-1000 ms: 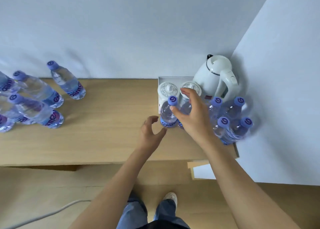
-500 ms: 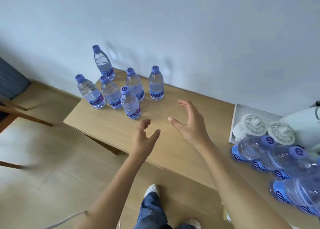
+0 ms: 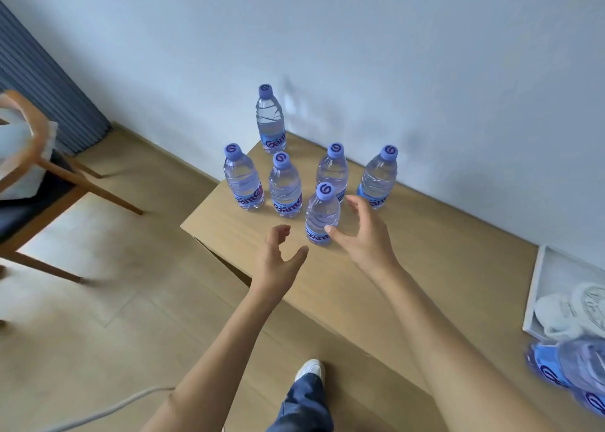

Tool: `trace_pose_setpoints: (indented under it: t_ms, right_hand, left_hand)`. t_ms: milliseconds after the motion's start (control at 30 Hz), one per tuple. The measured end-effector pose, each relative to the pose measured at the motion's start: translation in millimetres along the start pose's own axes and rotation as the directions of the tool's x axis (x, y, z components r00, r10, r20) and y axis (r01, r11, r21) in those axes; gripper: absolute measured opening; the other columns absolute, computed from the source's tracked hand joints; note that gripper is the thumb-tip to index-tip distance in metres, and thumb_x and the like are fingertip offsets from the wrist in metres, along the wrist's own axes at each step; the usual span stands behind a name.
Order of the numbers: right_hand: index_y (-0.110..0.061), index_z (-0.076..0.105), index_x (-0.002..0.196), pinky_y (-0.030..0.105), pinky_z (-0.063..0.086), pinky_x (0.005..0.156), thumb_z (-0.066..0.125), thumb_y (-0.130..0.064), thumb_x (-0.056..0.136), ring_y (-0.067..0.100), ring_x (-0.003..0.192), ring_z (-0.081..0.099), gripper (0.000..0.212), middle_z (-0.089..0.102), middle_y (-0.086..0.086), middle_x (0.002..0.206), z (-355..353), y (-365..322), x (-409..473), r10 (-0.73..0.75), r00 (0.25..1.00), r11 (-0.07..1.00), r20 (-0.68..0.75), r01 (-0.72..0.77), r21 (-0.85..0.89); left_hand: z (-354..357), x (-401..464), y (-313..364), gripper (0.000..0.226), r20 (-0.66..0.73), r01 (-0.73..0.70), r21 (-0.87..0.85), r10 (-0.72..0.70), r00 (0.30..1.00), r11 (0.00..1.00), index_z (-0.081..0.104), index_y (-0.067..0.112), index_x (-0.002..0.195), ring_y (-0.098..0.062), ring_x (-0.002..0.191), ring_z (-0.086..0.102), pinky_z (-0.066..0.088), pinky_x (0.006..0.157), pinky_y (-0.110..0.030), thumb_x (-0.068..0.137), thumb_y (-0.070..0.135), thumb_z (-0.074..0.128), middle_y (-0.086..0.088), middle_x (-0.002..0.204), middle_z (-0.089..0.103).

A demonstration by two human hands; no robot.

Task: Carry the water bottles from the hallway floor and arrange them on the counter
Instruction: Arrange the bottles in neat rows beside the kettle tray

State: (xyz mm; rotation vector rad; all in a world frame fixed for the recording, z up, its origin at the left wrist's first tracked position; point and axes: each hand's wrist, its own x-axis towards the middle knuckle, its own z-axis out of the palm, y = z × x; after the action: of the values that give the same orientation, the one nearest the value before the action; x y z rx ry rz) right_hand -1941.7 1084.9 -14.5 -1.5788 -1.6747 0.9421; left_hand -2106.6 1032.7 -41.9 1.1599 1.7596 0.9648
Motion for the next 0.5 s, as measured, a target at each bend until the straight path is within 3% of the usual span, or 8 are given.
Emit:
trace_pose_setpoints:
  t_ms: [167, 300, 500]
  right_hand:
    - [-0.021, 0.050, 0.131, 0.020, 0.035, 0.092, 0.080, -0.023, 0.080, 0.006, 0.116, 0.051, 0.059, 0.056, -0.015, 0.123, 16.8, -2.7, 26.4, 0.030, 0.999, 0.999, 0.029, -0.031, 0.032]
    - [-0.022, 0.052, 0.128, 0.023, 0.038, 0.094, 0.082, -0.025, 0.078, 0.006, 0.112, 0.052, 0.058, 0.059, -0.012, 0.123, 24.2, -3.8, 45.4, 0.068, 0.995, 0.995, 0.074, -0.073, 0.068]
    - [-0.036, 0.063, 0.097, 0.014, 0.043, 0.078, 0.078, -0.031, 0.083, -0.011, 0.086, 0.061, 0.021, 0.069, -0.021, 0.092, 27.3, -8.3, 54.4, 0.085, 0.984, 0.983, 0.159, -0.109, 0.150]
  left_hand:
    - [-10.9, 11.9, -11.9, 0.049, 0.021, 0.010, 0.030, -0.011, 1.000, 0.999, 0.047, 0.016, 0.131, -0.009, 0.120, 0.047, 0.039, 0.100, -0.028, 0.087, 0.020, 0.070, 0.005, 0.129, 0.052]
    - [-16.9, 16.7, -20.9, 0.049, 0.018, 0.021, 0.045, -0.022, 1.000, 0.999, 0.048, 0.017, 0.129, -0.008, 0.118, 0.048, 0.039, 0.096, -0.025, 0.086, 0.020, 0.070, 0.006, 0.127, 0.052]
    - [-15.2, 19.8, -32.5, 0.050, 0.046, 0.055, 0.040, -0.057, 0.997, 0.998, 0.048, 0.018, 0.129, -0.011, 0.118, 0.050, 0.039, 0.094, -0.024, 0.085, 0.020, 0.071, 0.006, 0.127, 0.053]
